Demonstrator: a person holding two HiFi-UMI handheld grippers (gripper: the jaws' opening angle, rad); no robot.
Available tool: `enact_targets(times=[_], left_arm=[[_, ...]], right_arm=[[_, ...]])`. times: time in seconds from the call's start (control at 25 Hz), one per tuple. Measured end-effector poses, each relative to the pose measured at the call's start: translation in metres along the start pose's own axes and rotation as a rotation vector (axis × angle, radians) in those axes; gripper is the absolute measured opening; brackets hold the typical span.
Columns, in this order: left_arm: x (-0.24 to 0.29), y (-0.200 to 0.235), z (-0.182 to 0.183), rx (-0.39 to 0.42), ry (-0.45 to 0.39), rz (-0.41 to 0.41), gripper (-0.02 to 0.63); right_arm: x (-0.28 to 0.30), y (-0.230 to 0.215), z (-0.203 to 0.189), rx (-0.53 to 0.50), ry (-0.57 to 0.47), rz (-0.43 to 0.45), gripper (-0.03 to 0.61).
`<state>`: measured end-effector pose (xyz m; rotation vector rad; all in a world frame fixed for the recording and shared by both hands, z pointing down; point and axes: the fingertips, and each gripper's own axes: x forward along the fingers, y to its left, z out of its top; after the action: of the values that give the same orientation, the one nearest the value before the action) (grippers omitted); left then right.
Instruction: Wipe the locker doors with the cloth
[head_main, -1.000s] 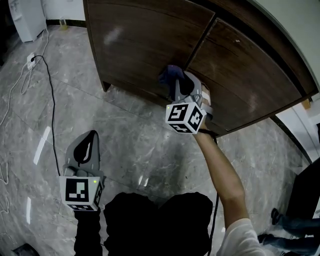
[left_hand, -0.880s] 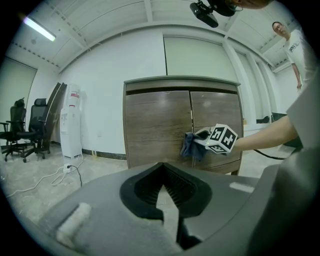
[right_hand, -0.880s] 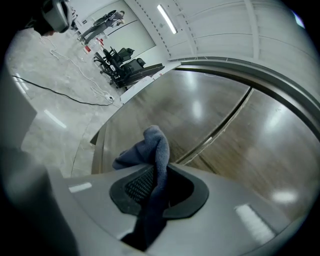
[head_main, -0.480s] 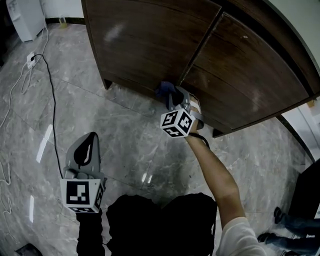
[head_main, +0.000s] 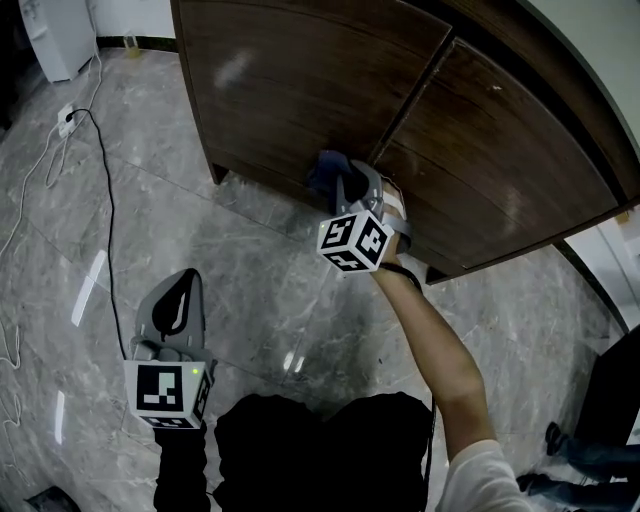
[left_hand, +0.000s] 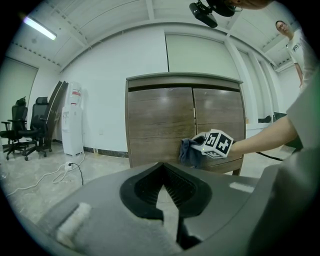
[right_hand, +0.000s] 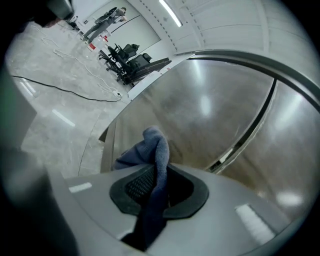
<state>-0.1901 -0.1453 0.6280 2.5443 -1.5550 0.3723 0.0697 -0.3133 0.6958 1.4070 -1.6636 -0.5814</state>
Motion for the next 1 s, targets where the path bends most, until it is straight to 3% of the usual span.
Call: enact_targets(times=[0.4, 0.72, 0.88, 1.0], left_arm=[[0.0, 0.013, 0.016, 0.028, -0.017, 0.025, 0.003], [-0.01, 0.022, 0.022, 0.026, -0.04, 0.042, 0.003], [-0.013, 0.022, 0.021, 0.022, -0.045, 0.043, 0.003], [-0.015, 0.025, 0.018, 0.018, -0.043, 0.048, 0.004]], right_arm=[[-0.038, -0.116, 0.086, -0.024, -0.12, -0.109, 0.052], [-0.065, -0.201, 0.176, -0.143, -0.252, -0.272, 0.052], [-0.069, -0.225, 0.211, -0.179, -0.289, -0.329, 0.052], [-0.063, -0.22, 0.215, -0.178, -0.286, -0.325, 0.052]])
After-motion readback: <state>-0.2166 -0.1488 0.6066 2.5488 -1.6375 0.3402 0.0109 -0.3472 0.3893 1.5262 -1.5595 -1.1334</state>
